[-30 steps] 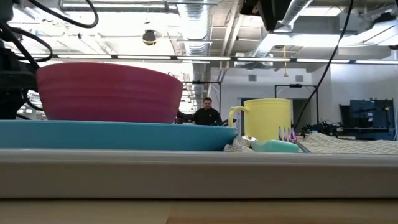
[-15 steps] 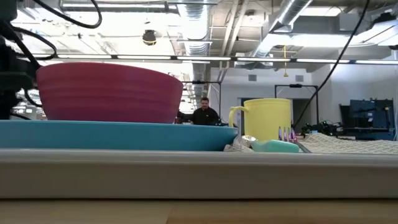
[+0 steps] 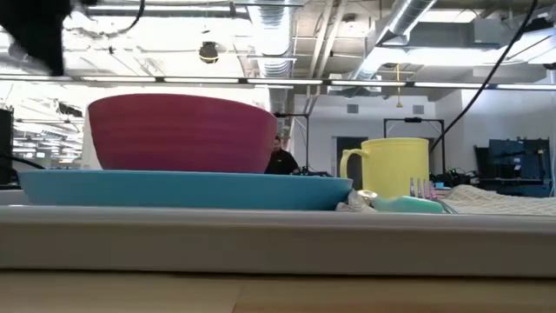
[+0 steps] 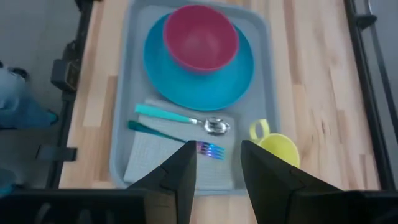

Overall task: Set up tray
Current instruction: Put the patterned blue knife on the gray napkin on the gray tray to the right of the blue fork

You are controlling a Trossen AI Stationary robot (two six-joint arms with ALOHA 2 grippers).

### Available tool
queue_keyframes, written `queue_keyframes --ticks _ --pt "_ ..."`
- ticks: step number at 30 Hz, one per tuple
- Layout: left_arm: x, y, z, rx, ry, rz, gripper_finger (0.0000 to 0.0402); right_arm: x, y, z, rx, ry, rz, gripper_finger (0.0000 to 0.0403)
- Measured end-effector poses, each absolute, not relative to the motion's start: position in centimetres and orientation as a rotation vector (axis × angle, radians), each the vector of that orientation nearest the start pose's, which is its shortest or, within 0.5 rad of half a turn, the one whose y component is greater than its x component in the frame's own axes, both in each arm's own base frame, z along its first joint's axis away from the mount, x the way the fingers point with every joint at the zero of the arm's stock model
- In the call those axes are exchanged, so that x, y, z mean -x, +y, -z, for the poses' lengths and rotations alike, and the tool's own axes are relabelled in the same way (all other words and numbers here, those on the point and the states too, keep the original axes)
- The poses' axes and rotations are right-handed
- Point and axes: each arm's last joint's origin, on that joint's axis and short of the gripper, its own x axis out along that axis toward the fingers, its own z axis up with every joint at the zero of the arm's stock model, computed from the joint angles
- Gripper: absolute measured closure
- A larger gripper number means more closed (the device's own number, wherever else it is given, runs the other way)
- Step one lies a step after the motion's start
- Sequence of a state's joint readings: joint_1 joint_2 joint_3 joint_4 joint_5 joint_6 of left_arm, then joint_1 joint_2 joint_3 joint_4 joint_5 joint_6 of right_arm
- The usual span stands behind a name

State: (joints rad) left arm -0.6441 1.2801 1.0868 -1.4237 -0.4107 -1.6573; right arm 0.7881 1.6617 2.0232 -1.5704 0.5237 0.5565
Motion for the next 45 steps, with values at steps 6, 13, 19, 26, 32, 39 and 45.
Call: queue_keyframes --ticks 6,13,19,26,32,39,45 --pt "-17.8 -11.3 -31.4 0.553 0.824 -0.724 0.0381 -21.3 22.6 -40.0 0.341 0.955 0.058 0.0285" --pt "-21.7 -13.1 -32.5 0.409 0.575 -0.487 0.0381 -20.1 25.3 -36.2 0.497 0.795 0.239 0.0285" --pt "-26.3 -15.1 -29.8 0.300 0.616 -0.359 0.0380 -16.6 25.4 -32.1 0.338 0.634 0.369 0.0285" --pt "-32.6 -16.6 -25.5 0.272 0.499 -0.328 0.0380 -14.8 23.0 -25.3 0.063 0.174 0.491 0.0285" --pt "-36.9 -16.4 -22.4 0.283 0.365 -0.318 0.0380 -18.6 20.6 -18.8 -0.390 -0.005 0.628 0.0285" --pt "-39.6 -16.3 -19.8 0.289 0.356 -0.341 0.0380 -22.4 18.6 -17.8 -0.485 -0.037 0.728 0.0285" --pt "-41.0 -17.1 -19.1 0.213 0.435 -0.416 0.0380 -22.7 18.7 -17.8 -0.567 -0.046 0.721 0.0285"
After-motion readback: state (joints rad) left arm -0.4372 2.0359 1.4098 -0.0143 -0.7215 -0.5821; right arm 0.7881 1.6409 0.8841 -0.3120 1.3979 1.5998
